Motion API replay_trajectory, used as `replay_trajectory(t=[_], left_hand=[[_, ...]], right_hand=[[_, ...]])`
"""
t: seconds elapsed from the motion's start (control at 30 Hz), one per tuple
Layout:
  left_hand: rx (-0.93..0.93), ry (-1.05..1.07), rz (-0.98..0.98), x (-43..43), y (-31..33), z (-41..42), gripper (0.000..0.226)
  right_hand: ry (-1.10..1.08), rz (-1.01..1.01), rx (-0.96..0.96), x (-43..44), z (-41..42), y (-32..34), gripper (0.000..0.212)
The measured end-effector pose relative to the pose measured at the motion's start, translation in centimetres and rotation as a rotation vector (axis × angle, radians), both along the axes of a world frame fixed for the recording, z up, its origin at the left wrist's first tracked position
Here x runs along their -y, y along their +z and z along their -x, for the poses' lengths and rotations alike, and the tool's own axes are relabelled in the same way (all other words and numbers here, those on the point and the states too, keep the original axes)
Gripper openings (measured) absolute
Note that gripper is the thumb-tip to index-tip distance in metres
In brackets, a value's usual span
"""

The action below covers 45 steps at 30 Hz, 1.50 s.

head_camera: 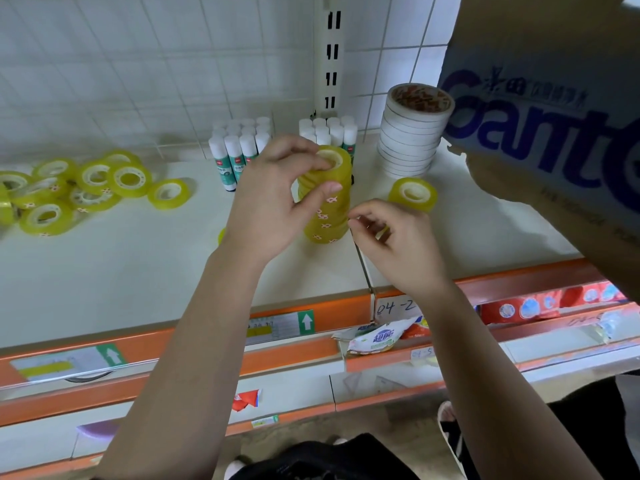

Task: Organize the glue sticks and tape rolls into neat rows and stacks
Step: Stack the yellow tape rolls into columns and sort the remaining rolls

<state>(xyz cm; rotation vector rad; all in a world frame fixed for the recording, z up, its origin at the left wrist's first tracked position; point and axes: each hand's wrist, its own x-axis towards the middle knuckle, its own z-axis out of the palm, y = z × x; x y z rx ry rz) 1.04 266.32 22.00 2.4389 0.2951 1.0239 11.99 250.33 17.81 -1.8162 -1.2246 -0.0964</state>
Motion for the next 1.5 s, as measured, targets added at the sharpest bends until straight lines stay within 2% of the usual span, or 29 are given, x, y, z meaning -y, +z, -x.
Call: replay_trajectory(t=[0.3,0.47,0.63,0.87,1.13,1.5], left_hand=[[0.075,-0.011,0.137,0.4,0.9,0.2,0.025],[0.16,0.032,0.078,1.6,2.0,-0.2,0.023],[0.192,-0.048,0.019,5.2,2.6,-2.4,0.021],[0.097,-0.122,-0.004,9.4,0.0,-5.8,0.022],[-0.042,-0.023,0.042,8.8,-3.2,-7.3,0.028],[-0.016,-0.014,0.159,8.7,-3.6,-7.7,0.03]], right_hand=[[-0.021,-0.014,0.009,0.3,0.3,0.3,0.007],[-0.033,-0.046,0.027,1.3,0.4,0.7,0.005],[-0.096,-0.089,0.05,3.9,-1.4,1.3,0.006],[-0.205,-0.047,0.06,7.3,-5.1,1.0,0.007],[-0.21,0.001,-0.002,8.3,-7.7,-0.1,0.01],[-0.185,0.061,-0.054,8.2,-8.1,-0.7,0.015]])
